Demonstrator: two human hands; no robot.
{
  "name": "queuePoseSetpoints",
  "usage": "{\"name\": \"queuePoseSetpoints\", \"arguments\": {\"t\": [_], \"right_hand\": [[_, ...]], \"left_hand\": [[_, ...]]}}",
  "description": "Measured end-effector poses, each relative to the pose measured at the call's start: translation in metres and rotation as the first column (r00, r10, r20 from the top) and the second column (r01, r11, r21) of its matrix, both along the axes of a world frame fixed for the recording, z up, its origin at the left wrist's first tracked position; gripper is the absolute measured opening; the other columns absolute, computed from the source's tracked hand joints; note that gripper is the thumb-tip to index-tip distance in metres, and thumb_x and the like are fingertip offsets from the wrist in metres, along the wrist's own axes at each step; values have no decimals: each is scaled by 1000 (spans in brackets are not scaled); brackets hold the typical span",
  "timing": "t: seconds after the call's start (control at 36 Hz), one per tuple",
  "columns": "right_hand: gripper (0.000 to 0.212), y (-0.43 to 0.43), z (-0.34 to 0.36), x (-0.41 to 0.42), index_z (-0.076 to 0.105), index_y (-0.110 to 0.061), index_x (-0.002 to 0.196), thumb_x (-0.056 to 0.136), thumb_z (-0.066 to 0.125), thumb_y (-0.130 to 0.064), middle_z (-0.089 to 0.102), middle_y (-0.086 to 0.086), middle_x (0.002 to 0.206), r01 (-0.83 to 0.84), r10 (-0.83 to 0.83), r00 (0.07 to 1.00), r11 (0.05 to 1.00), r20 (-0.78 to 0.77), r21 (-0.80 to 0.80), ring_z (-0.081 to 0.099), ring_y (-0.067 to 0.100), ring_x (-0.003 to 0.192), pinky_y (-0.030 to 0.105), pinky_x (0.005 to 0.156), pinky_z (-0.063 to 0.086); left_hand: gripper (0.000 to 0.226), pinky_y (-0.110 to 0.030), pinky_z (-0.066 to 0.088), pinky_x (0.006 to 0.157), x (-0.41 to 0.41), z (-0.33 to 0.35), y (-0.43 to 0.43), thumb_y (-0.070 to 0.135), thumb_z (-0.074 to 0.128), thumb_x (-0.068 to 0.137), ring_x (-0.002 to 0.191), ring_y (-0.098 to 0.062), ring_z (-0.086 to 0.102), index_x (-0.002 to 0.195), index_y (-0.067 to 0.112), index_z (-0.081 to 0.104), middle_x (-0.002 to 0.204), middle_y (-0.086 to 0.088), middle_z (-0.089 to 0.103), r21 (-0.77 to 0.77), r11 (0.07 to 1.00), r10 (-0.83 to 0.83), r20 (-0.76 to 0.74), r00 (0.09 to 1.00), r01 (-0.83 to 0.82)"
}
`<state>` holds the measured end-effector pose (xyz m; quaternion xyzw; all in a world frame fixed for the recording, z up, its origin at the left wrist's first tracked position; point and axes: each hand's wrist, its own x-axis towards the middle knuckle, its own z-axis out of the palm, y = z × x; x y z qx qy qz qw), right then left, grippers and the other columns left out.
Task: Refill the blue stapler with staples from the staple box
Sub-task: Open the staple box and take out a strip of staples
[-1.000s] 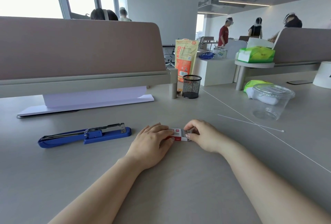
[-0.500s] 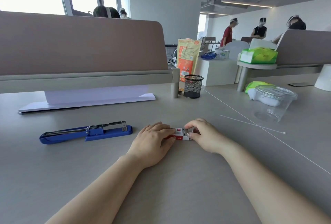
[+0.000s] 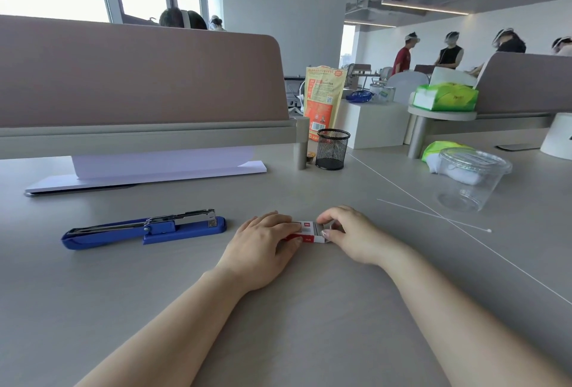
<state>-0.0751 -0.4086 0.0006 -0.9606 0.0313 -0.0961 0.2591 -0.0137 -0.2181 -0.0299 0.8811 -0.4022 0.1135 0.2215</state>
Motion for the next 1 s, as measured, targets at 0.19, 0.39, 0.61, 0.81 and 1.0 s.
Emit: {"name": "queuePoseSetpoints", "arguments": {"t": [0.19,0.39,0.61,0.81,1.0], "right_hand": [[25,1,3,1,57,-15,114,89,54,-16,53,6,123,-14,13,1000,999,-18,-45,50,21,114,28,96,37],[22,0,4,0,57,-17,110,89,55,-18,51,-3,105,-12,12,1000,1000,-26,-5,47,12,95,21,78,33],[22,-1,1,0,52,-18,110,89,56,-20,42,-14,82,10,-8,1000,998,-29,65,46,13,86,24,75,34],[24,-2,-2,2,52,-19,107,85,60,-16,48,-3,106,3,-6,1000,995,27,102,50,15,103,28,88,42],[21,-3,-3,2,55,-28,87,79,66,-13,59,-6,98,-34,6,986,987,167,159,56,10,96,26,86,45]], "left_hand": [[44,-33,33,106,-1,0,0,50,34,87,128,-13,41,123,34,53,132,9,54,-7,1000,-3,8,1000,3],[45,-33,32,107,-1,0,0,50,33,86,129,-13,40,124,35,52,133,10,52,1,1000,4,9,1000,-4],[37,-32,31,108,-2,2,-1,45,41,91,129,-13,40,125,34,52,134,9,52,15,1000,0,23,1000,0],[37,-33,31,108,-2,2,0,45,40,91,129,-13,40,125,34,52,134,10,52,19,1000,-1,18,1000,1],[36,-29,29,105,-4,3,1,43,42,91,127,-13,42,124,34,53,133,9,52,11,1000,-1,26,1000,1]]}}
